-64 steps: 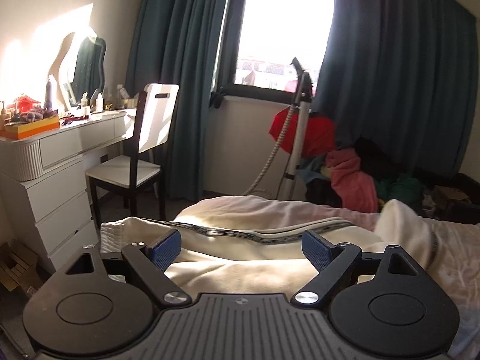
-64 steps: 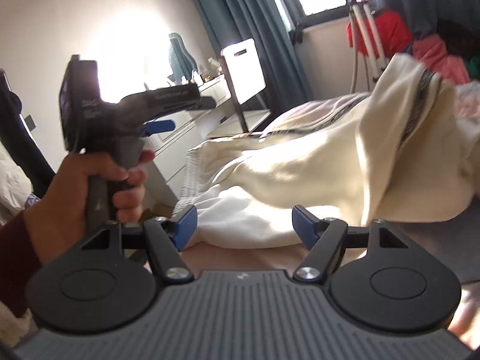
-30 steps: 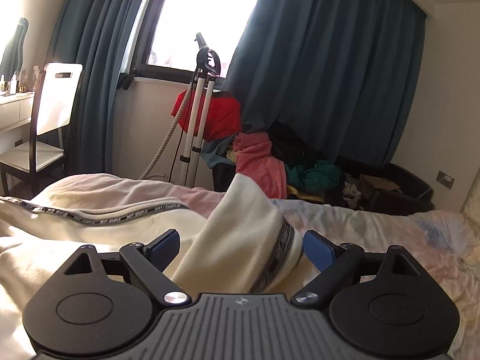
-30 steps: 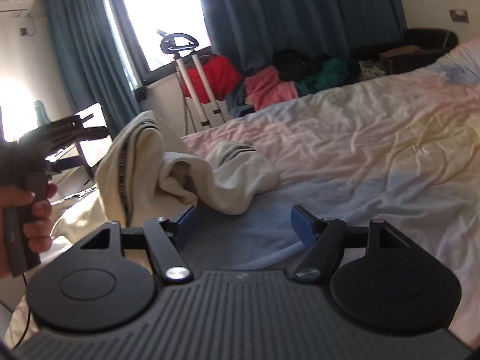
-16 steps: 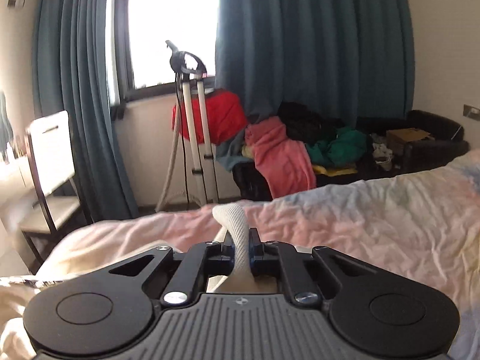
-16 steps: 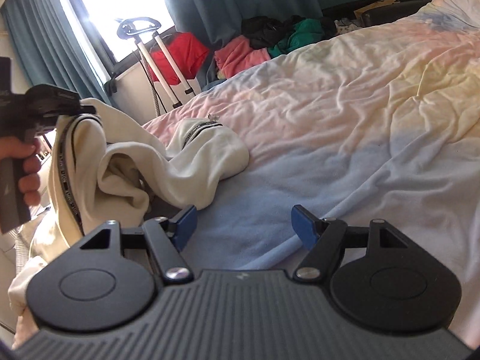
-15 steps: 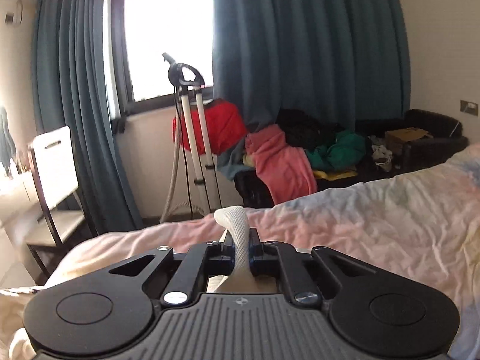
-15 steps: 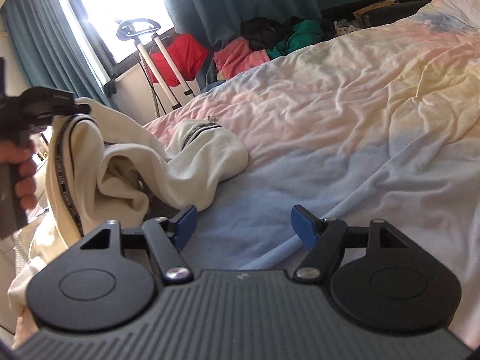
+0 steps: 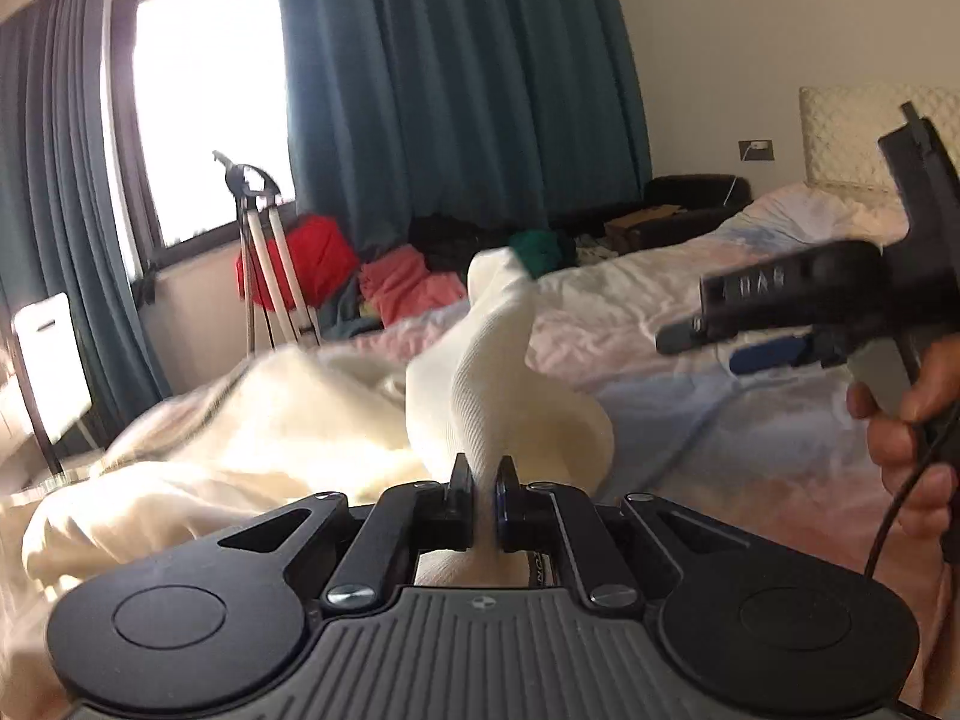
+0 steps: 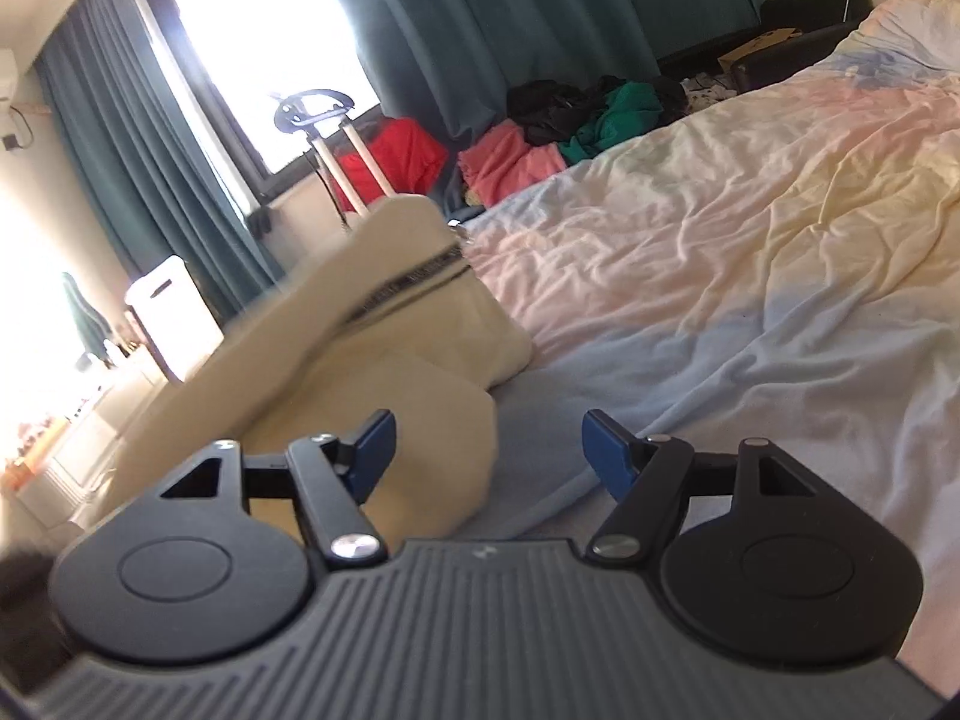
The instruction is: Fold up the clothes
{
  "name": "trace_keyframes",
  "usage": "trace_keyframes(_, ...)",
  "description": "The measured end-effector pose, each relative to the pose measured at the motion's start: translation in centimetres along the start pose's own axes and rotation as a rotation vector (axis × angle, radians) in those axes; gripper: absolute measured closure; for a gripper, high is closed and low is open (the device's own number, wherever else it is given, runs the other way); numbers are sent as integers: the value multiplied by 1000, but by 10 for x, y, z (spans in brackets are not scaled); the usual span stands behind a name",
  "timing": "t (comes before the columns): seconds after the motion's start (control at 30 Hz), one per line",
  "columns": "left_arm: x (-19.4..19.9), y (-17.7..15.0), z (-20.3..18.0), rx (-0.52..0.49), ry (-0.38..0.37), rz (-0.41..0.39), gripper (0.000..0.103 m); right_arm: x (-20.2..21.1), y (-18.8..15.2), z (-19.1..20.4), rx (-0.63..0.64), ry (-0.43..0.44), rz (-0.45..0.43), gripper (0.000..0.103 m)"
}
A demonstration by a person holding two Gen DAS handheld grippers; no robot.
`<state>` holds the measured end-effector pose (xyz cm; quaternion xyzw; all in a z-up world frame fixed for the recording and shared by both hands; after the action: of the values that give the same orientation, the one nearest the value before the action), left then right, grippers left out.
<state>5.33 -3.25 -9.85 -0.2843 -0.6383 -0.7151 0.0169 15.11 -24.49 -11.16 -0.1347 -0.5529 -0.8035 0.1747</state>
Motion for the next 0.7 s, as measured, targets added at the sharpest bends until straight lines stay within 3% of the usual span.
trace_keyframes(0.1,-10,-17,3,131,-54,84,96,11,-1,5,-32,39,-2,35)
trace_keyframes(0.17,-12,-23,3,161,-64,105,96,17,-3,8,-60,67,7,35)
trace_keyframes(0.4,-12,-27,18,257,-93,98,94,5,-12,3,-284,153,112,35)
trace_keyframes(0.53,-11,-30,25,316,-100,109,93,-27,-2,-3,-394,142,161,35)
trace_keyframes(0.7,-18,-30,30,374,-111,115,90,-84,14,-16,-370,28,183,35)
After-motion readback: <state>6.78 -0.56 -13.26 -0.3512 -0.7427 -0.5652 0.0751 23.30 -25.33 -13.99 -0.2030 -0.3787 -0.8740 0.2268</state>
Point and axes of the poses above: each gripper's, at about its wrist camera, not at the fingertips, and x roughly against the way its jaws point, z to its left, y to its top, the point moved 9 cm from there along -x, roughly the way its jaws point, and after that the axes turned 10 degrees about x, right-handed, at the moved point
